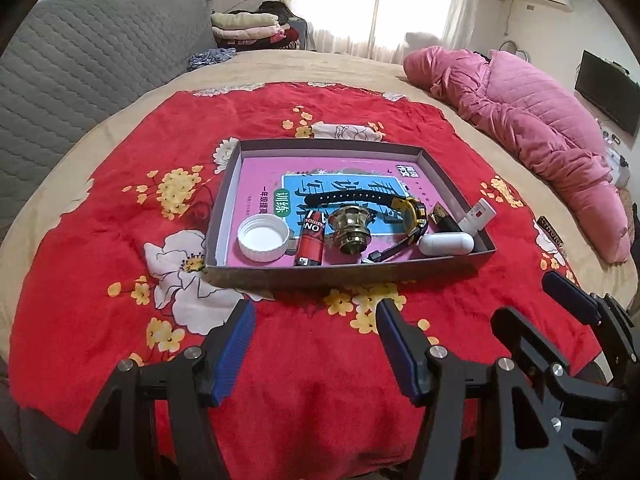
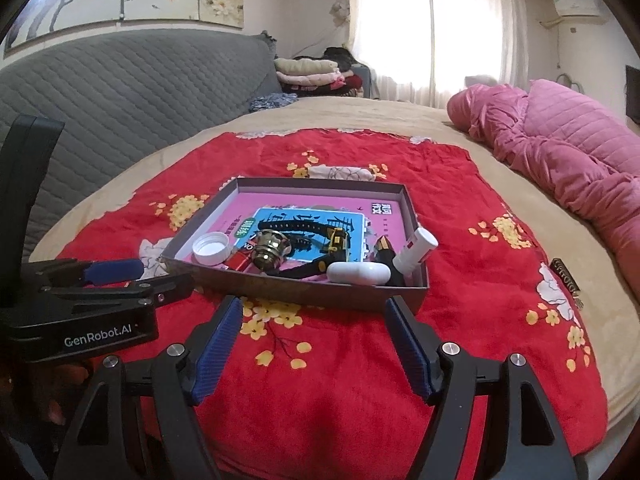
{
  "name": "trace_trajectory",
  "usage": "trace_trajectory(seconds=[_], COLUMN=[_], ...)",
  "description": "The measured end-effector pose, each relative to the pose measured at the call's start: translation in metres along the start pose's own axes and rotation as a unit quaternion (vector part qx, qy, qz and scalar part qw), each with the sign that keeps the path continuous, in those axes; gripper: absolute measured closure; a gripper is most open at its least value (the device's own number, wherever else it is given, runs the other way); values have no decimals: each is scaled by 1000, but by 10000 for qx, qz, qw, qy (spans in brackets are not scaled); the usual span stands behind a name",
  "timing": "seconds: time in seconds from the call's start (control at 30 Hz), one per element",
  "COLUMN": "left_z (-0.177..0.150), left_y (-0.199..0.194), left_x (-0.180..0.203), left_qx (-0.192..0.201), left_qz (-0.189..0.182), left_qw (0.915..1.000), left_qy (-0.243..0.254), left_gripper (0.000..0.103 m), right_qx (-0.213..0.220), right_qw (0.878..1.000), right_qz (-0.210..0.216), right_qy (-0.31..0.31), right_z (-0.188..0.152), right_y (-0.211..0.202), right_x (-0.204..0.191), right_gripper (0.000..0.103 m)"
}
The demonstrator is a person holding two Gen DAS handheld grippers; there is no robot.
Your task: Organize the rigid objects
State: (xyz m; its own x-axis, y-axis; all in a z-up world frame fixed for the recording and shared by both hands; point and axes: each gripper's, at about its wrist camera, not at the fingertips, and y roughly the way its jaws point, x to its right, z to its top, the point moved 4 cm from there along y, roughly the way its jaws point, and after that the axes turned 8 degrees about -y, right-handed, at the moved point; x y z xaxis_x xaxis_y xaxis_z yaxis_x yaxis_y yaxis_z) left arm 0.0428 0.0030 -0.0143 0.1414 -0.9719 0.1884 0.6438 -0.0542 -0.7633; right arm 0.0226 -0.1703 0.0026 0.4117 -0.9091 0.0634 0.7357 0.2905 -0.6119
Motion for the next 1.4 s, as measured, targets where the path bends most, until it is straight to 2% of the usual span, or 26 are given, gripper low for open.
trace_trajectory(seconds=[0.43,0.83,1.13,1.4], left_z=[-4,-12,-15,-17], left_y=[-11,0,6,9], left_x=[-8,-2,-9,-8], left_qx=[85,-112,-175,-266], left_qz=[180,146,371,284], left_qw=[9998,9998,9991,9992], left_qy=[-68,63,66,92], left_gripper=[41,41,41,41], right_qx=[-85,-169,-260,-298], right_qw=[9999,9998,9996,9995], right_qz=[8,-6,-51,-97], right_qy=[59,77,97,86], right_z=[-8,-11,-14,-14], right_y=[-1,3,7,8], right_x=[-6,-6,-5,-3], right_gripper=[28,28,28,28])
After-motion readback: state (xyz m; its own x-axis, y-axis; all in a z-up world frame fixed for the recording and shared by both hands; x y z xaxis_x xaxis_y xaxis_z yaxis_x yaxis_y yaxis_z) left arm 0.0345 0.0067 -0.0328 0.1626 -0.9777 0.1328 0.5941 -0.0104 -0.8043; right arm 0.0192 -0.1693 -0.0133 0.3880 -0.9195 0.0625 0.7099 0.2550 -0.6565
